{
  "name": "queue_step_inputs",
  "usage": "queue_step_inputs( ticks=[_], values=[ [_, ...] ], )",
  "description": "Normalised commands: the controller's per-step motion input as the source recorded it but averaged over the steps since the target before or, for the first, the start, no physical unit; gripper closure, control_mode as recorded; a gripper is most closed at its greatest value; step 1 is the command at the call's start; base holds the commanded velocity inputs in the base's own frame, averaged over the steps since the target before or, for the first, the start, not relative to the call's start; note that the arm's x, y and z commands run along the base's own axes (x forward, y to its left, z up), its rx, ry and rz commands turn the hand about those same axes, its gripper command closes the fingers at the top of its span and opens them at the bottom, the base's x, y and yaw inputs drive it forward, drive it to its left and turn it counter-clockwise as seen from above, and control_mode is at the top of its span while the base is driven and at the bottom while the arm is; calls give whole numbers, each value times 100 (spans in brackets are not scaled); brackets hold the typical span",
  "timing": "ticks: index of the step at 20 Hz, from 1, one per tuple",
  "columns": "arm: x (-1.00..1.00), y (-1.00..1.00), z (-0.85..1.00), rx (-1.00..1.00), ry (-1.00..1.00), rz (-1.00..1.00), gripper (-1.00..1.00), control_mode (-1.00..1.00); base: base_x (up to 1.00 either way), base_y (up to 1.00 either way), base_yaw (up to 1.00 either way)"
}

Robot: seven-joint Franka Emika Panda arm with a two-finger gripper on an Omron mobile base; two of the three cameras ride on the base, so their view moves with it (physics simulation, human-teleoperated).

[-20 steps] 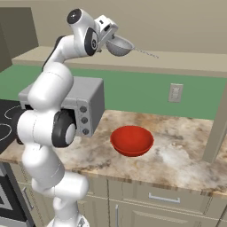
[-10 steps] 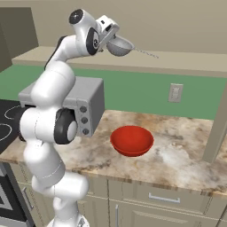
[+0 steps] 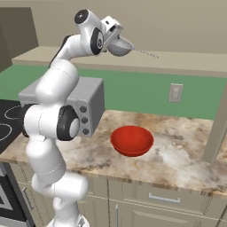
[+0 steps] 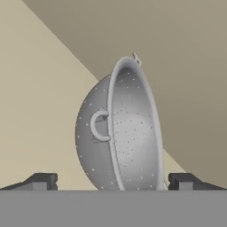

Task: Open the cabinet and setup a tea strainer by placing it in the bowl upright.

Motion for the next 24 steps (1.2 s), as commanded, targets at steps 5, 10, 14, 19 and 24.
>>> queue_step_inputs(
  ticks=[5,10,14,19,24],
  values=[
    [23,-10,-8,0,4,0,-100,-100,0,0,0],
    [25,-6,-9,0,6,0,-100,-100,0,0,0],
    [27,-7,-4,0,7,0,-100,-100,0,0,0],
    [10,0,0,0,1,0,-100,-100,0,0,0],
    [0,0,0,0,2,0,100,-100,0,0,0]
  ],
)
